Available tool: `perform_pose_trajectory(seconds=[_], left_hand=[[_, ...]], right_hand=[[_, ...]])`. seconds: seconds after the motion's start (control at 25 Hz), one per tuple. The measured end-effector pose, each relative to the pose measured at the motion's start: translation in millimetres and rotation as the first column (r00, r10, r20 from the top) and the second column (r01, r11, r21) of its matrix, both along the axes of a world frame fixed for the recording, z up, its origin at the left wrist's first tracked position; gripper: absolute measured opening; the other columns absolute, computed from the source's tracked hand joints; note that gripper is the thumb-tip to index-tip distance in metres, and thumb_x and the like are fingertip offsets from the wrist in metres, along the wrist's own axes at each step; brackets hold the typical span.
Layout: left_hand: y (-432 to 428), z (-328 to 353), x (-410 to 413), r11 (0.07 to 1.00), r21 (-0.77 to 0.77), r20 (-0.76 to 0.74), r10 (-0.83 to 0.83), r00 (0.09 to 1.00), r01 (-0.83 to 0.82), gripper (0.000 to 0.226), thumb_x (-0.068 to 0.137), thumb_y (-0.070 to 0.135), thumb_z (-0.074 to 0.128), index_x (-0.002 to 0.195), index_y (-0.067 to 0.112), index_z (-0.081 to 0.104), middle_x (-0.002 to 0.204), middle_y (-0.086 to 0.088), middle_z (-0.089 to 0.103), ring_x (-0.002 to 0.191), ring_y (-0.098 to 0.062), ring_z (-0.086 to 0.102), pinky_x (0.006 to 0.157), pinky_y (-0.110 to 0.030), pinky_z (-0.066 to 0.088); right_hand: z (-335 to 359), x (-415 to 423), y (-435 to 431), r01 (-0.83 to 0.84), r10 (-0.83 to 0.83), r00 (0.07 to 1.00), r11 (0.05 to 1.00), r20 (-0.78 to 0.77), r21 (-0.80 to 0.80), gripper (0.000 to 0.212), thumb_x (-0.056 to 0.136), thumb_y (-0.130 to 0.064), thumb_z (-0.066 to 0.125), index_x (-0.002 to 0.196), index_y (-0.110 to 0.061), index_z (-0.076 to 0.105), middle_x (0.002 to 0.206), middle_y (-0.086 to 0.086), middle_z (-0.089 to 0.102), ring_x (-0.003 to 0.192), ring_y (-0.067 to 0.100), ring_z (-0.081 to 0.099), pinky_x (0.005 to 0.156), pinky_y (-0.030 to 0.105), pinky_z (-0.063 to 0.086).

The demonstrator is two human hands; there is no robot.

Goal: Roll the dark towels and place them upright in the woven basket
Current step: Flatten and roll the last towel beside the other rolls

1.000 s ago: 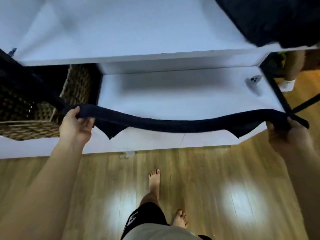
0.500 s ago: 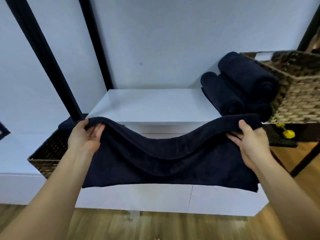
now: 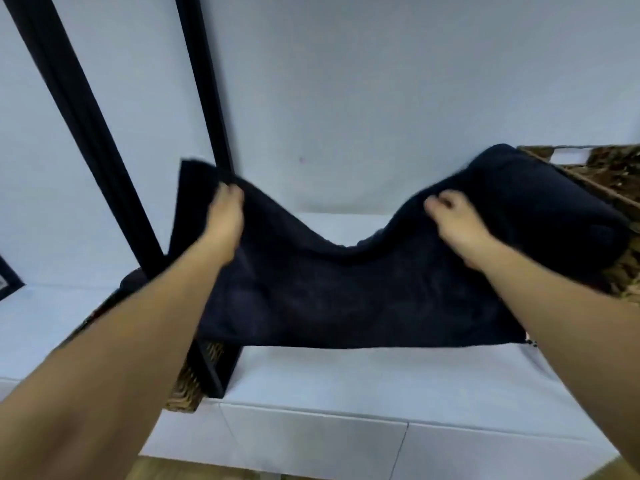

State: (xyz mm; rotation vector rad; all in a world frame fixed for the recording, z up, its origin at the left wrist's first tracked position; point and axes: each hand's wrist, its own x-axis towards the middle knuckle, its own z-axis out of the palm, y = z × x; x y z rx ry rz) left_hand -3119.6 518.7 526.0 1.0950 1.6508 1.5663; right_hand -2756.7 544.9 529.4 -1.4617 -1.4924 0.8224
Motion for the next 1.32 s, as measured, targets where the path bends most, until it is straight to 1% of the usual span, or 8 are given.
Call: perform_pose_trajectory(seconds=[0.08, 0.16, 0.24, 0.64, 0.92, 1.04, 1.16, 1.32], left_hand=[[4, -72, 11, 0.912, -0.406, -0.576, -0.304, 0.759, 0.058, 0.056, 0.100, 0.056, 0.025, 0.151, 0.035, 0.033, 0.162, 0.005, 0.021, 0.150, -0.022, 0.014, 0.121, -0.053, 0.004], [7, -113, 15, 0.841, -0.533, -0.768, -0.437, 0.467, -0.089, 0.056, 0.099, 0.059, 0.014, 0.152, 0.044, 0.022, 0.164, 0.009, 0.007, 0.151, -0.022, -0.006, 0.116, -0.062, -0.006], [25, -120, 7, 0.824, -0.552, -0.790, -0.471, 0.392, -0.123, 0.057, 0.096, 0.065, 0.013, 0.151, 0.049, 0.015, 0.164, 0.012, 0.003, 0.151, -0.023, -0.009, 0.115, -0.065, -0.006], [146, -114, -44, 0.815, -0.566, -0.797, -0.503, 0.334, -0.123, 0.060, 0.093, 0.070, 0.010, 0.150, 0.053, 0.007, 0.164, 0.014, -0.002, 0.151, -0.023, -0.010, 0.115, -0.064, -0.009], [144, -112, -43, 0.836, -0.536, -0.822, -0.486, 0.298, -0.116, 0.059, 0.097, 0.064, 0.006, 0.153, 0.046, 0.003, 0.165, 0.009, -0.004, 0.151, -0.026, -0.012, 0.117, -0.061, -0.007], [126, -114, -71, 0.819, -0.550, -0.813, -0.480, 0.330, -0.164, 0.058, 0.096, 0.065, 0.009, 0.152, 0.049, 0.004, 0.164, 0.012, -0.003, 0.151, -0.024, -0.012, 0.117, -0.061, -0.007], [120, -114, -110, 0.775, -0.581, -0.792, -0.469, 0.390, -0.249, 0.055, 0.097, 0.063, 0.010, 0.151, 0.052, 0.004, 0.164, 0.013, -0.003, 0.151, -0.024, -0.012, 0.115, -0.065, -0.004], [131, -104, -111, 0.824, -0.531, -0.844, -0.493, 0.212, -0.198, 0.053, 0.103, 0.046, 0.011, 0.156, 0.037, 0.005, 0.165, 0.006, -0.001, 0.151, -0.025, -0.012, 0.114, -0.065, -0.010]], right_hand=[[-60, -16, 7, -0.201, 0.251, 0.804, 0.968, 0.539, -0.152, 0.072, 0.090, -0.071, 0.034, 0.148, -0.028, 0.037, 0.153, 0.003, 0.039, 0.140, 0.026, 0.037, 0.114, 0.040, 0.028], [-106, -25, 22, -0.211, 0.336, 0.525, 0.942, 0.782, -0.263, 0.076, 0.088, -0.077, 0.015, 0.154, -0.038, 0.015, 0.164, -0.003, 0.010, 0.150, 0.024, 0.009, 0.121, 0.049, 0.008], [-121, -33, 44, -0.181, 0.335, 0.411, 0.942, 0.848, -0.284, 0.066, 0.094, -0.069, 0.011, 0.154, -0.042, 0.002, 0.164, -0.005, -0.005, 0.151, 0.023, -0.006, 0.120, 0.053, -0.003], [-120, -100, 142, -0.175, 0.284, 0.406, 0.957, 0.869, -0.231, 0.066, 0.094, -0.067, 0.009, 0.154, -0.040, 0.000, 0.164, -0.004, -0.006, 0.150, 0.025, -0.010, 0.119, 0.054, -0.006], [-117, -177, 148, -0.255, 0.316, 0.397, 0.940, 0.862, -0.228, 0.064, 0.098, -0.062, 0.007, 0.155, -0.034, -0.004, 0.164, -0.003, -0.009, 0.150, 0.029, -0.012, 0.118, 0.058, -0.006], [-118, -164, 140, -0.318, 0.341, 0.419, 0.923, 0.842, -0.215, 0.066, 0.096, -0.066, 0.011, 0.155, -0.039, 0.001, 0.164, -0.006, -0.006, 0.150, 0.023, -0.011, 0.120, 0.053, -0.007], [-117, -127, 139, -0.192, 0.279, 0.469, 0.958, 0.838, -0.211, 0.066, 0.095, -0.067, 0.012, 0.154, -0.041, 0.005, 0.164, -0.007, -0.003, 0.151, 0.020, -0.009, 0.121, 0.049, -0.006], [-119, -124, 138, -0.094, 0.222, 0.462, 0.975, 0.859, -0.201, 0.066, 0.094, -0.068, 0.010, 0.154, -0.041, 0.002, 0.164, -0.006, -0.004, 0.150, 0.023, -0.010, 0.120, 0.051, -0.006]])
